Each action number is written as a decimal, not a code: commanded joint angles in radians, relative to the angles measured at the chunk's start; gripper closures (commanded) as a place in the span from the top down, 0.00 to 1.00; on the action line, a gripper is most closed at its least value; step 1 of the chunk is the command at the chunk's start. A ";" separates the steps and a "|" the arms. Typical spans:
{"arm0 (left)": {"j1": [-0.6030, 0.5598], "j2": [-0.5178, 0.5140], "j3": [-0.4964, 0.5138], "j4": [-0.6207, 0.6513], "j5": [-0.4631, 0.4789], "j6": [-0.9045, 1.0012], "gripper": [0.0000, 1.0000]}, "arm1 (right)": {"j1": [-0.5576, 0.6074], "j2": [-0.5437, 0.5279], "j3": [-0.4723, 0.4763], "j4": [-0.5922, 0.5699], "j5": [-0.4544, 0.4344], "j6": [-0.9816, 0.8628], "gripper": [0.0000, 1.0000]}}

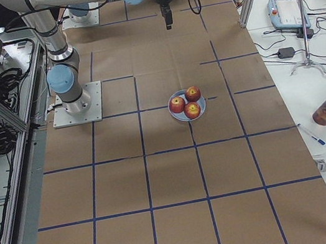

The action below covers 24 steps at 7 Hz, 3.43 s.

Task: Transfer apple from basket to plate
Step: 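Lift the apple with the left gripper and carry it toward the table center, then set the apple on the table and raise the left gripper away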

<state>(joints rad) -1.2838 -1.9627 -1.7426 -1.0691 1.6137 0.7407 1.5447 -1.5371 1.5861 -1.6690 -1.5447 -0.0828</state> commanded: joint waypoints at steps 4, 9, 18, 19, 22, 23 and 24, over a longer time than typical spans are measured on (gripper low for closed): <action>-0.524 0.021 0.174 -0.137 -0.047 -0.775 0.26 | 0.000 0.002 0.000 0.000 0.000 0.000 1.00; -0.660 -0.099 0.128 -0.035 -0.075 -0.850 0.26 | 0.000 0.002 0.000 0.000 0.000 0.000 1.00; -0.654 -0.112 0.172 -0.001 -0.074 -0.876 0.99 | 0.000 0.006 -0.002 -0.012 0.006 0.000 1.00; -0.640 -0.058 0.225 -0.128 -0.071 -0.864 0.99 | 0.001 0.008 -0.003 -0.020 -0.001 0.000 1.00; -0.513 0.069 0.443 -0.548 -0.070 -0.839 0.99 | 0.018 0.027 -0.009 -0.056 0.005 0.015 1.00; -0.488 0.091 0.465 -0.616 -0.048 -0.786 0.99 | 0.040 0.056 -0.009 -0.087 0.006 0.029 1.00; -0.471 0.111 0.466 -0.633 -0.037 -0.778 0.99 | 0.091 0.090 -0.009 -0.128 0.003 0.104 1.00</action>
<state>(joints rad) -1.7822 -1.8806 -1.2957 -1.6459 1.5610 -0.0633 1.5879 -1.4845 1.5770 -1.7518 -1.5406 -0.0420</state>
